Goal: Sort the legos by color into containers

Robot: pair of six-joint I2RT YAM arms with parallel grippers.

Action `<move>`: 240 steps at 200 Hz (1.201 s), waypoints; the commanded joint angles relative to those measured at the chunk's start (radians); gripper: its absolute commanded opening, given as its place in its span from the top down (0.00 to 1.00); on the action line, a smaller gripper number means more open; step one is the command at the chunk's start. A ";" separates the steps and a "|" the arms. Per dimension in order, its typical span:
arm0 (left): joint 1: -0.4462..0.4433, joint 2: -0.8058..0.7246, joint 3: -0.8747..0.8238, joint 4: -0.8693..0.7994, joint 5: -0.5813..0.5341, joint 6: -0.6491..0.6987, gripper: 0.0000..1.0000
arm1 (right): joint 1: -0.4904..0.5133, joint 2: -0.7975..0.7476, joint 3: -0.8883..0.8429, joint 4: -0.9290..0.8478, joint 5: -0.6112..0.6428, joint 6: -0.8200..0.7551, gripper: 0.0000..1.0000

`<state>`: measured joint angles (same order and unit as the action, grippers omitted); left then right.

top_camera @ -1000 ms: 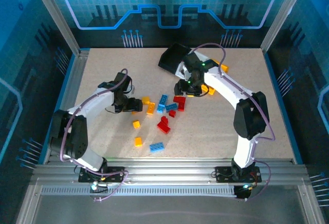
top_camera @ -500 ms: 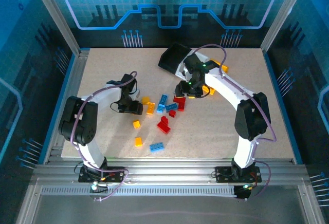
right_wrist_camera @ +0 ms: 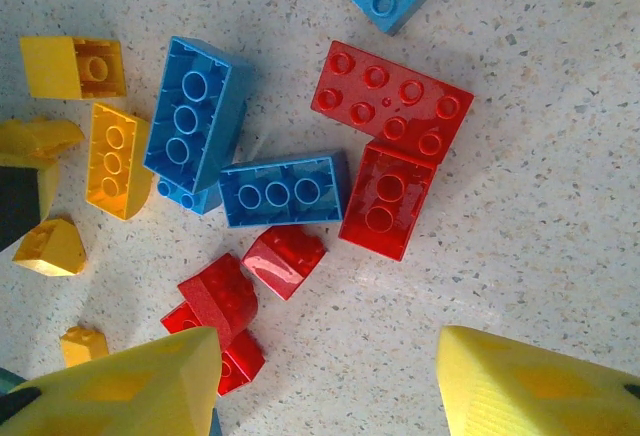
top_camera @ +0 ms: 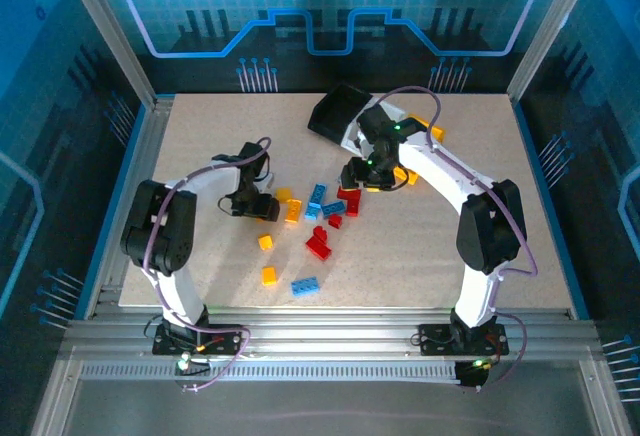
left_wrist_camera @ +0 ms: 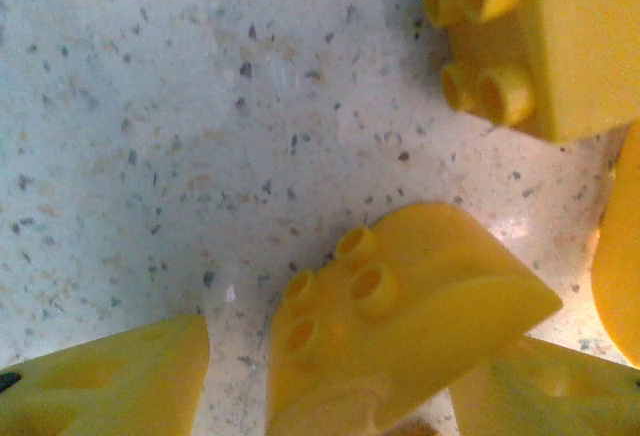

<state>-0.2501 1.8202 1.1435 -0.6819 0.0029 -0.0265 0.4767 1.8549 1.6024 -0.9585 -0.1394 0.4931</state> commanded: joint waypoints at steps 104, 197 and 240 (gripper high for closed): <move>-0.008 -0.086 -0.079 0.014 0.043 -0.065 0.79 | 0.003 -0.034 -0.027 0.001 -0.017 0.028 0.40; -0.008 -0.105 0.237 0.100 0.349 -0.397 0.80 | -0.054 -0.267 -0.222 0.097 -0.032 0.081 0.41; -0.013 0.163 0.439 0.408 0.515 -0.739 0.81 | -0.066 -0.405 -0.347 0.162 -0.062 0.110 0.41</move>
<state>-0.2520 1.8423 1.5085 -0.4755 0.3714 -0.5034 0.4194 1.5082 1.3064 -0.8455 -0.1665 0.5701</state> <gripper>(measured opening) 0.243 0.590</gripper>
